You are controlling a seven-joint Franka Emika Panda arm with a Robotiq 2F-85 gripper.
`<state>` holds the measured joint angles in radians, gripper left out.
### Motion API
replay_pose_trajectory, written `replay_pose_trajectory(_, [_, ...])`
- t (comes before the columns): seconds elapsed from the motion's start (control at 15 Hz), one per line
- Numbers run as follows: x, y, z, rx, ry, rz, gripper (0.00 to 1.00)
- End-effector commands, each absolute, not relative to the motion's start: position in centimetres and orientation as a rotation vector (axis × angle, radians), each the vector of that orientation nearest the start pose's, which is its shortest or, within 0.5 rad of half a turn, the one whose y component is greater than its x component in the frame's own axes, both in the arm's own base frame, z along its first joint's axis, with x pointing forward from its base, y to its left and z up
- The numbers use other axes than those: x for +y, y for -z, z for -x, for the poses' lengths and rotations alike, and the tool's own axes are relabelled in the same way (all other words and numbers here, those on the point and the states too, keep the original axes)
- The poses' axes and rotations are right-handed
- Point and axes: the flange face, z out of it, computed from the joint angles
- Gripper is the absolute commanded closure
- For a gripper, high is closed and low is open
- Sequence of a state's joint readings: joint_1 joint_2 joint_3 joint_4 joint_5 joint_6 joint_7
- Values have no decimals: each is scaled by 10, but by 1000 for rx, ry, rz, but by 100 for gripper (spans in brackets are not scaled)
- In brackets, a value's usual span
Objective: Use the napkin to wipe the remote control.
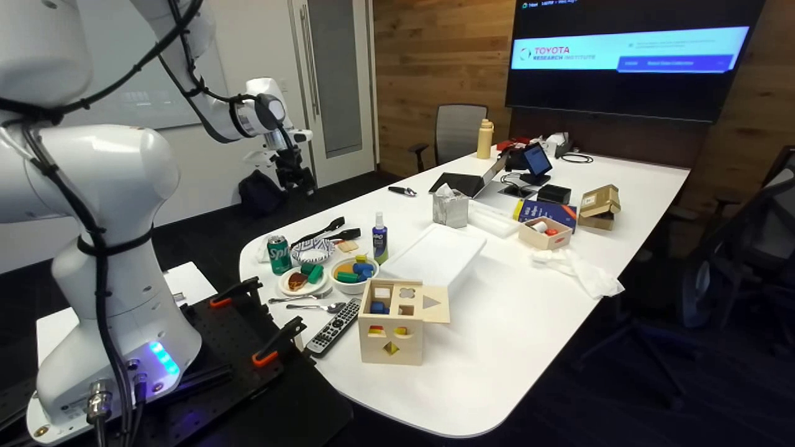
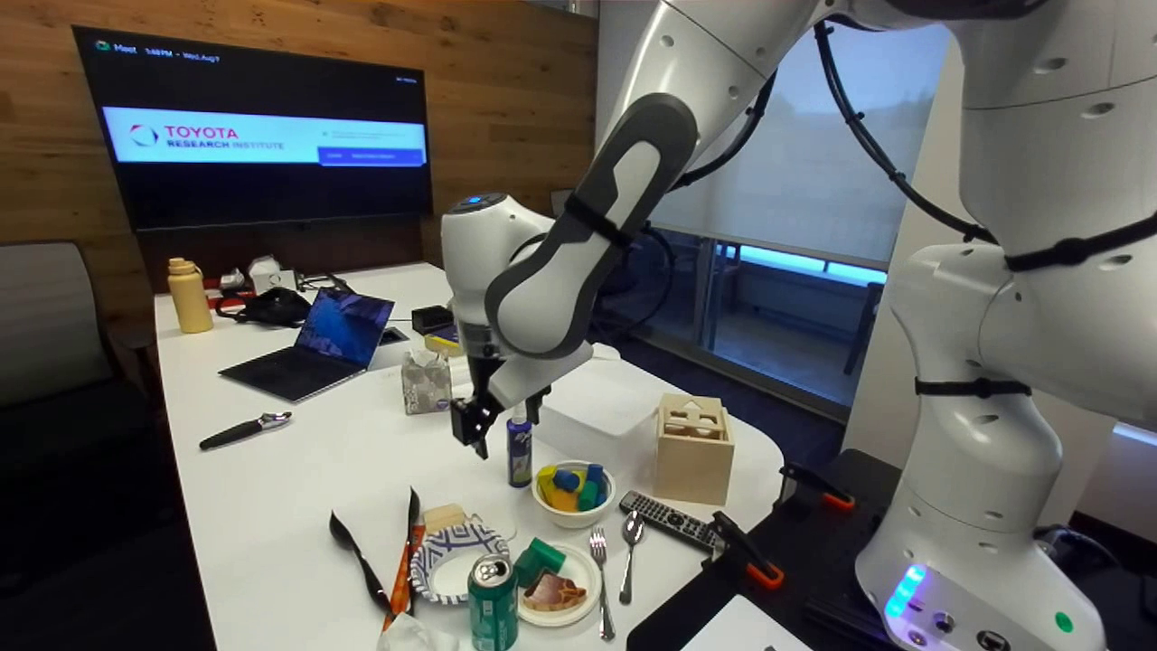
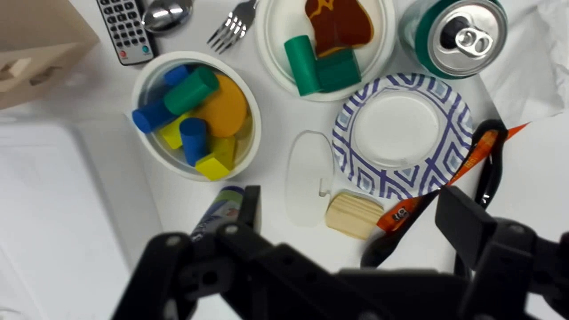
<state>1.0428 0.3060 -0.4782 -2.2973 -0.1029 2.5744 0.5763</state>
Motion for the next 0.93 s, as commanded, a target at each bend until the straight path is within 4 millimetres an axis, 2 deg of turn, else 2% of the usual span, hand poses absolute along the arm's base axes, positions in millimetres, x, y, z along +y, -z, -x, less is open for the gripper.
replay_pose_trajectory(0.0, [244, -243, -438, -136, 91, 3263, 0])
replay_pose_trajectory(0.33, [220, -230, -434, -119, 13, 3248, 0])
replay_pose_trajectory(0.87, [214, -219, -427, -128, -35, 3246, 0])
